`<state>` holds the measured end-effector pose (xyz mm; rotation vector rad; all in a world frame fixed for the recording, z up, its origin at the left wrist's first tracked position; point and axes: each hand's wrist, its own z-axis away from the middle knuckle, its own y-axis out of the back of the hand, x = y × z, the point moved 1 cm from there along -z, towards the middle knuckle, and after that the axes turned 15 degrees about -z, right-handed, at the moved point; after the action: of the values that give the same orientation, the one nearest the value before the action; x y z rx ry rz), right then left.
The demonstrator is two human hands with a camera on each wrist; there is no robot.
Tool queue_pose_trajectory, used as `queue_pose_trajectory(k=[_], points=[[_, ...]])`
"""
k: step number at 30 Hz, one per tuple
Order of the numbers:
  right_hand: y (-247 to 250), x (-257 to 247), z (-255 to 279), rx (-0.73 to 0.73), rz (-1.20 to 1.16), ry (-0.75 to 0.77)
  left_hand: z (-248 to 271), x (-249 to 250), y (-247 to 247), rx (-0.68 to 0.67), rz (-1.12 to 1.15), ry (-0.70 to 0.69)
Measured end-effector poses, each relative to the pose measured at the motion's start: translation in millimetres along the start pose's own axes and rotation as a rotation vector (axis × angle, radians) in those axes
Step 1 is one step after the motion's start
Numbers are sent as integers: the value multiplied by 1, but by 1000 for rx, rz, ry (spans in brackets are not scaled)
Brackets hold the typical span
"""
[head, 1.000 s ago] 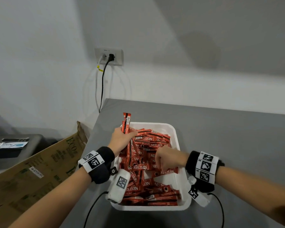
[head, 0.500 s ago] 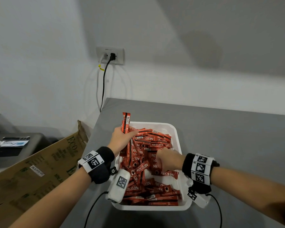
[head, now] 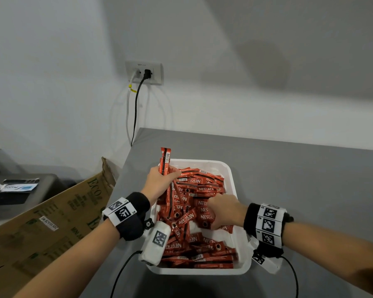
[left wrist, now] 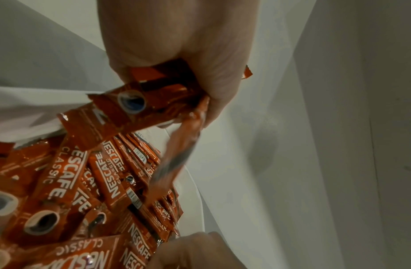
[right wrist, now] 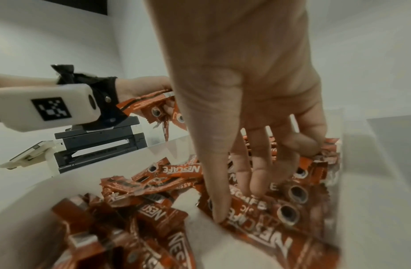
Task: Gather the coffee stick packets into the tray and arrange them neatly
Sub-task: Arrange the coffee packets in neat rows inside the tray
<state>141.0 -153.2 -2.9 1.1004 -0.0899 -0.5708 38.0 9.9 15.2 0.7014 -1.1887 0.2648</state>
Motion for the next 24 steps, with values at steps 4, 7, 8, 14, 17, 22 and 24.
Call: queue_pose_trajectory(k=[4,7,8,14,17,22,24], points=[[-5,-4,-2,11,3,14,1,1,-1,-7,8,-8],[-6,-5,-1,-2,-1,17,0,0,0,-7,14,-10],[-6,-5,-1,-5,-4,12,0,0,1,-4,14,-10],[-5,-11,4,-54,39,114,0,-1,0,-6,15,-14],[-4,-17,7,-66,82,188,0,1,-1,-3,16,-20],[-5,-21,9,-116,15,224,0,-2,-2,-5,-12,-21],[-6,-20,9,-160,-34,223,0,-3,-3,-22,-38,-29]])
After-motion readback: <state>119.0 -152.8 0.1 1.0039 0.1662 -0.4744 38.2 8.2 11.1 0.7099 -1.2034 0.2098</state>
